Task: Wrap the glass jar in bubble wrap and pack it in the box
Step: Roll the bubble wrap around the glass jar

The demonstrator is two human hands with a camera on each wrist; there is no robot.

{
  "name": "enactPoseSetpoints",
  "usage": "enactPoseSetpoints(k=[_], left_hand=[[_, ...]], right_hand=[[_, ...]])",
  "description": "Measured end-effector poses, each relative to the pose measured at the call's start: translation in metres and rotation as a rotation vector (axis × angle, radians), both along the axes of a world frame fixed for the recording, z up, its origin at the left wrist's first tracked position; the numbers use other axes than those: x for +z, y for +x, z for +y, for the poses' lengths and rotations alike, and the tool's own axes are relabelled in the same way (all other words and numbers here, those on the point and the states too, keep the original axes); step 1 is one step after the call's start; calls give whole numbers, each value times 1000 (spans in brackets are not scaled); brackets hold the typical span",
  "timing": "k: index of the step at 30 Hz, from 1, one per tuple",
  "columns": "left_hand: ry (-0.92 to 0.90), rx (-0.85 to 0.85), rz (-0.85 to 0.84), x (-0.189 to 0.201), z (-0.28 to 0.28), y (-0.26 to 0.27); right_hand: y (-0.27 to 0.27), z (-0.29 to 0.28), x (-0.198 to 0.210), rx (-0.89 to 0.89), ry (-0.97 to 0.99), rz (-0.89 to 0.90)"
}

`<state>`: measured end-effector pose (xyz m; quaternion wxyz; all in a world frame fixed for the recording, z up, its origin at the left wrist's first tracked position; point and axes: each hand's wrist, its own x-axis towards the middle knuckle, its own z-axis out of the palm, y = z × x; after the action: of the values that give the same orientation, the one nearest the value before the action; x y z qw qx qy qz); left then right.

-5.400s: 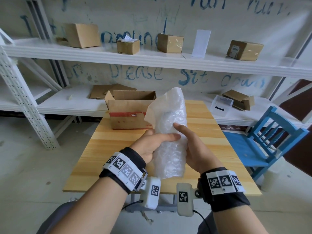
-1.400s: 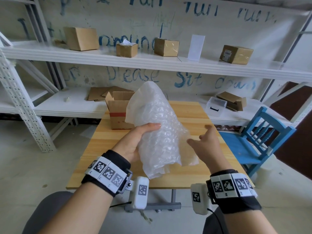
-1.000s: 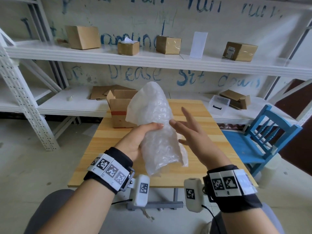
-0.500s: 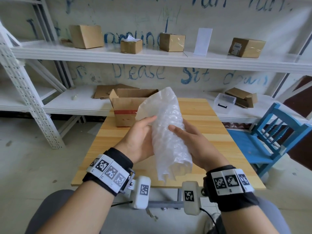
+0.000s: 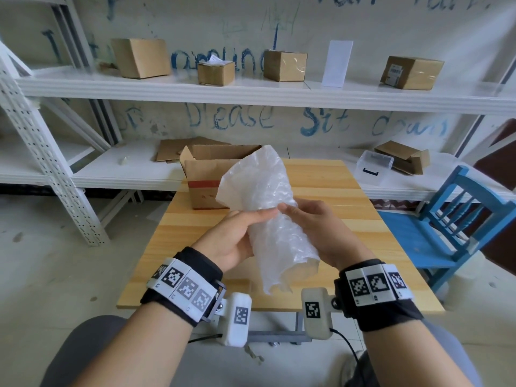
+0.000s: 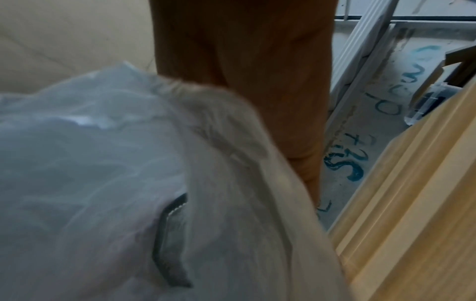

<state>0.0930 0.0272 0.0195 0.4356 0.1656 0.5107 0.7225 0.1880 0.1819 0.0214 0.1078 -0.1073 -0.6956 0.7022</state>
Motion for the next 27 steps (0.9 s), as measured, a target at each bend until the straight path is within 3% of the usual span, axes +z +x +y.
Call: enactPoseSetpoints(k=[10,18,27], left_hand=[[-9,97,9,-9,0,-7],[-60,90,49,-9,1,-10],[-7,91,130,-3,6,-28]], right_hand=[[-7,6,-5,142,-120,-12],[-12,16,-6,139,-52,-58],[-27,15,-5,99,-47,30]])
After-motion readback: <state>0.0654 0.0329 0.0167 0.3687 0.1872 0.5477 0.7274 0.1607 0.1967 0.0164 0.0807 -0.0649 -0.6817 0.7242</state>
